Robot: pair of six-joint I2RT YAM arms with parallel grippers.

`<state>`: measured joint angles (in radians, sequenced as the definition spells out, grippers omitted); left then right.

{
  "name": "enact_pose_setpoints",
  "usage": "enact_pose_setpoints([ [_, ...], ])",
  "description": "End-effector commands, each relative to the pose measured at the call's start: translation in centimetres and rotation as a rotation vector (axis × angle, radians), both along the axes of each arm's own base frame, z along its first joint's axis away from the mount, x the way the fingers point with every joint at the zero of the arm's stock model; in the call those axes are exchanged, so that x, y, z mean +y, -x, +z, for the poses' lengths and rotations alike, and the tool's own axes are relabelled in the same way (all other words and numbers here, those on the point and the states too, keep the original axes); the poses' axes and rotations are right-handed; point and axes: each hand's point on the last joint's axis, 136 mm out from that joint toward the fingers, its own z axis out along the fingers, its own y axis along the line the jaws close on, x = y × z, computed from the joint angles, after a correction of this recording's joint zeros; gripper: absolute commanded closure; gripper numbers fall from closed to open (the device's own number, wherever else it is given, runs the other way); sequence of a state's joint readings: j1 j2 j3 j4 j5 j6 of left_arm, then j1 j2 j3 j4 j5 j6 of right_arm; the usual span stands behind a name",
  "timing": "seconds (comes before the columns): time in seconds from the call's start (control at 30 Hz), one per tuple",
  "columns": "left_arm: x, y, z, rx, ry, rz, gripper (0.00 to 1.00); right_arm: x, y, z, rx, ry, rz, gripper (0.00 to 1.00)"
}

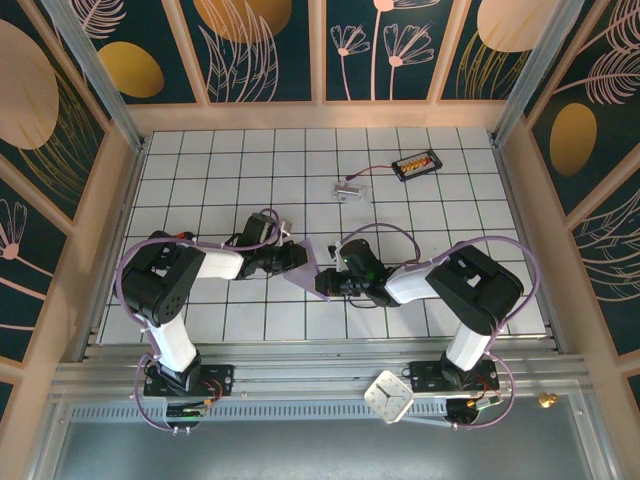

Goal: Fold a paper plane with a square sheet of paper (pick it up from the middle)

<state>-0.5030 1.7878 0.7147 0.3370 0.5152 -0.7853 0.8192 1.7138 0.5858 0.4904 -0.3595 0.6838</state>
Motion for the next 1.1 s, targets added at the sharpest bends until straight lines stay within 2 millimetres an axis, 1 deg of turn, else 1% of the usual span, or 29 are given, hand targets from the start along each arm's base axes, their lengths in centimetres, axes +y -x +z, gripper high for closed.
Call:
enact_pose_setpoints([
  [0.0,0.7,-0.6,-1.2,-0.007,-0.049,0.013,0.80,-0.6,0.7,0.1,0.019,0.003,0.015,0.89],
  [0.2,0.8,-0.5,-1.2,-0.007,-0.054,0.011,0.80,-0.9,0.9,0.2,0.022,0.008,0.011,0.90],
  [0.47,0.7,-0.6,-1.2,-0.009,-0.051,0.009,0.80,-1.6,1.1,-0.9,0.052,0.034,-0.018,0.98],
  [0.7,0.9,-0.7,-1.3,-0.013,-0.067,0.013,0.80,-2.3,1.1,-1.8,0.090,0.055,-0.048,1.00],
  [0.87,1.0,-0.7,-1.5,-0.013,-0.075,0.015,0.80,-2.3,1.3,-1.8,0.115,0.028,-0.051,1.00],
  [0.97,0.8,-0.8,-1.0,-0.020,-0.059,0.011,0.79,-2.4,1.4,-2.1,0.133,0.023,-0.058,1.00],
  [1.07,0.3,-1.1,0.2,-0.039,-0.024,0.008,0.73,-2.6,1.6,-2.4,0.153,0.020,-0.069,1.00],
])
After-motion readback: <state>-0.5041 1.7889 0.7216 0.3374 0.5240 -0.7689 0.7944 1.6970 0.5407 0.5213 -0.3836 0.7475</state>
